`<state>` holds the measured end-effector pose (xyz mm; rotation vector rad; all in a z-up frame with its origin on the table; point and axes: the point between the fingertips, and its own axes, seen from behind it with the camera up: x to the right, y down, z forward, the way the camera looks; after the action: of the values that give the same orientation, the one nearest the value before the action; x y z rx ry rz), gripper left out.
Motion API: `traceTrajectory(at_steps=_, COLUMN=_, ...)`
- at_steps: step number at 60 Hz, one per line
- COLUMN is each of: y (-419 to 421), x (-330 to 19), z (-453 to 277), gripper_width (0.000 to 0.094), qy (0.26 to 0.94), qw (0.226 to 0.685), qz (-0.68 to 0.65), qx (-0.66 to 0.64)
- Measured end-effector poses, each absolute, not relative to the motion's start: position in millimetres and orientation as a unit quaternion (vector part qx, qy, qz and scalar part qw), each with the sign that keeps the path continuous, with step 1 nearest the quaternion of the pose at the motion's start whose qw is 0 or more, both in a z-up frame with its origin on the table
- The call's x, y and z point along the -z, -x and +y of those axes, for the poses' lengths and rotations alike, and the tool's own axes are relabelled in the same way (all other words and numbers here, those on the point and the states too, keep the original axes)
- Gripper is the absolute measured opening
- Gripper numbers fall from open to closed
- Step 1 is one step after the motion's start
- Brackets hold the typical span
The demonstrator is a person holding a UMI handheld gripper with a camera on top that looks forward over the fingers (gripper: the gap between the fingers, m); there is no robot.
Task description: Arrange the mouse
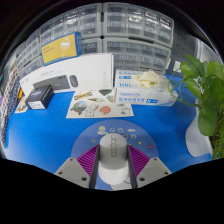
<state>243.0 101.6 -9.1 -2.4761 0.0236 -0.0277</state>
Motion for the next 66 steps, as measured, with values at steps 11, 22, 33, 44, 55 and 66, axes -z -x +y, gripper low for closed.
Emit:
traceTrajectory(at_steps=11, y=-243.1, x=-12.5, z=98.6, gripper_width=0.0875, qy=0.948, qw=0.316, qz=0.001, qx=0.040)
traceTrajectory(at_steps=22, y=-220.0, x=-79.3, z=100.6, gripper_width=0.0866, qy=0.933, qw=0.359, qz=0.008, qx=0.035)
traceTrajectory(at_steps=33, y=-195.2, x=-138.9, z=95.4, gripper_width=0.0868, qy=0.914, qw=0.405, qz=0.017, qx=0.027)
traceTrajectory(at_steps=44, y=-178.2, x=-167.6, z=88.2, gripper_width=0.0867, qy=0.902, qw=0.431, qz=0.032, qx=0.014)
traceTrajectory(at_steps=55, y=-169.6, x=-169.7, z=79.4, gripper_width=0.0872, qy=0.902, qw=0.430, qz=0.027, qx=0.017)
traceTrajectory(at_steps=66, y=-159.8, x=-170.4, z=75.7, gripper_width=0.0871, qy=0.903, qw=0.428, qz=0.020, qx=0.015)
